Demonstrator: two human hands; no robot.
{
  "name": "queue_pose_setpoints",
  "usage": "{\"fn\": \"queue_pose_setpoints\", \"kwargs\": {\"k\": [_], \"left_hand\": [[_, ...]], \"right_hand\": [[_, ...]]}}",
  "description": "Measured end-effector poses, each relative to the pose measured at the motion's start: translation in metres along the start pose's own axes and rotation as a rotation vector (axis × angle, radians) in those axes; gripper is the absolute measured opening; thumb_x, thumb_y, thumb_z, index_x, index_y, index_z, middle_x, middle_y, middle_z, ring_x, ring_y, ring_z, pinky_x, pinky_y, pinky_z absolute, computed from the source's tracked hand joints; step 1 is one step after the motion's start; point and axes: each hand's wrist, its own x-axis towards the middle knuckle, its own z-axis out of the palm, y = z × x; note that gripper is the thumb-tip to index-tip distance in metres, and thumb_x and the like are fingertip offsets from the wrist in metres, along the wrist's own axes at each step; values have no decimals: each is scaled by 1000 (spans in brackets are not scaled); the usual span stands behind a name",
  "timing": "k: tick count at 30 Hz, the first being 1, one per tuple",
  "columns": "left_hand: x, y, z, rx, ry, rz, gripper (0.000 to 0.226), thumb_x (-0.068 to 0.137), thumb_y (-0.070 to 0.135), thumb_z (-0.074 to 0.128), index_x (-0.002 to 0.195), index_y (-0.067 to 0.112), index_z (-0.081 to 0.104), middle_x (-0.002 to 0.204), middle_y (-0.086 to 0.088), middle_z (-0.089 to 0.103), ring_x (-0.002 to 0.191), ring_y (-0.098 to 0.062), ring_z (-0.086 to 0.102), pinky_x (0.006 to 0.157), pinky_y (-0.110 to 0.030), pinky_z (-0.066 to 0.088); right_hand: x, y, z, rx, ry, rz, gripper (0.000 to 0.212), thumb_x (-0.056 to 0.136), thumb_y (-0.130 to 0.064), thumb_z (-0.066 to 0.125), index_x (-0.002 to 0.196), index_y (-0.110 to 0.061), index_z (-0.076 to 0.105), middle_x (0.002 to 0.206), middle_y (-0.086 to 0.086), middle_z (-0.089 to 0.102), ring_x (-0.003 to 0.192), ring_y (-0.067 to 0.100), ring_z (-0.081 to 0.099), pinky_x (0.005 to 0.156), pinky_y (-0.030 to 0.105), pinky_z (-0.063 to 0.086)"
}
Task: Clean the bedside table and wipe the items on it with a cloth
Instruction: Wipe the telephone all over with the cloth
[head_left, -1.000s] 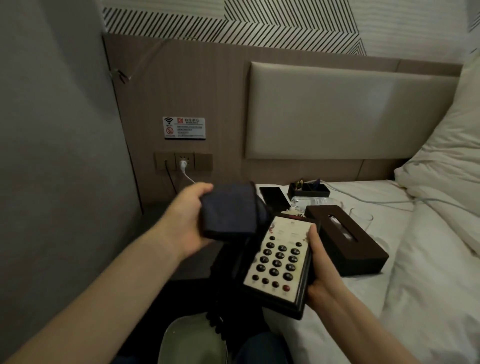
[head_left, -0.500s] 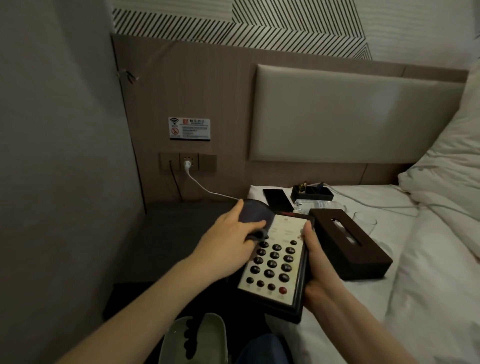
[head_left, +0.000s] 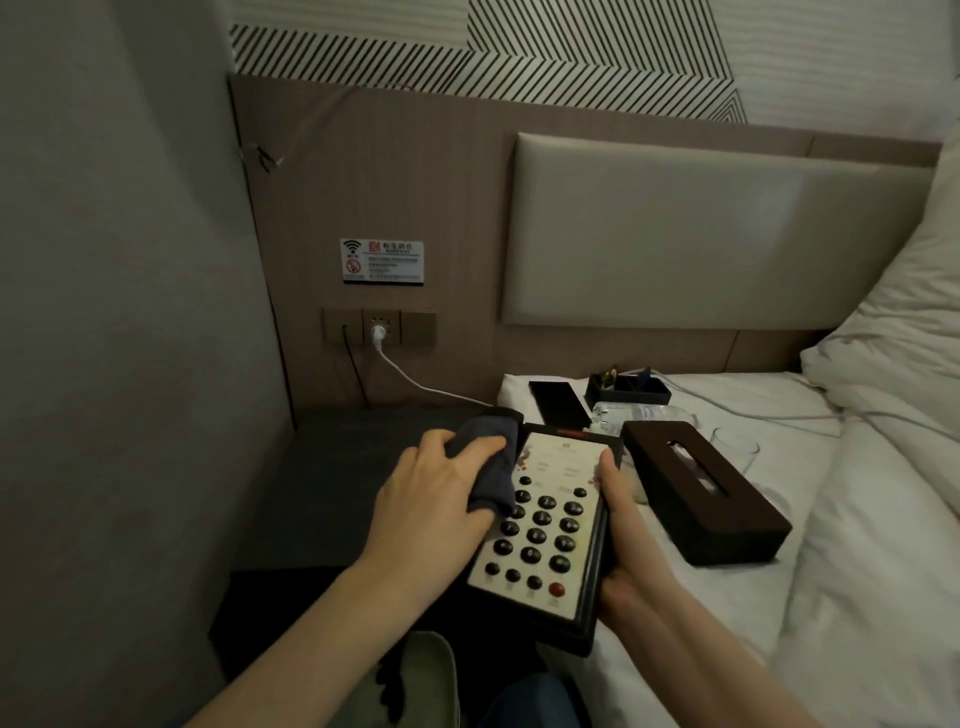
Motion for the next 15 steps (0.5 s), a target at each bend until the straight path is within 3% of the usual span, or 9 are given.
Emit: {"fn": "queue_pose_setpoints", "kwargs": {"k": [6, 10, 15], "left_hand": [[3, -2, -3, -125, 45, -32, 67, 81, 35, 66, 140, 46, 36, 135, 6, 37, 120, -18, 44, 94, -28, 38], [-9, 10, -4, -38, 163, 67, 74, 77, 37, 71, 140, 46, 34, 134, 8, 33, 118, -12, 41, 89, -22, 36], [-16, 39, -3, -2, 165, 118, 71, 80, 42, 65, 140, 45, 28, 129, 8, 33, 113, -13, 42, 88, -26, 42]], "right_hand": [[-2, -3, 2, 1, 14, 10, 60, 80, -64, 59, 108, -11, 68, 103, 23, 72, 89, 42, 70, 77, 53, 52], [-2, -1, 2, 21, -1, 30, 59, 84, -63, 55, 105, -11, 70, 105, 22, 71, 89, 41, 70, 74, 50, 53], [-1, 2, 7, 82, -91, -18, 56, 86, -60, 55, 102, -10, 76, 109, 22, 70, 89, 37, 72, 64, 45, 59]]}}
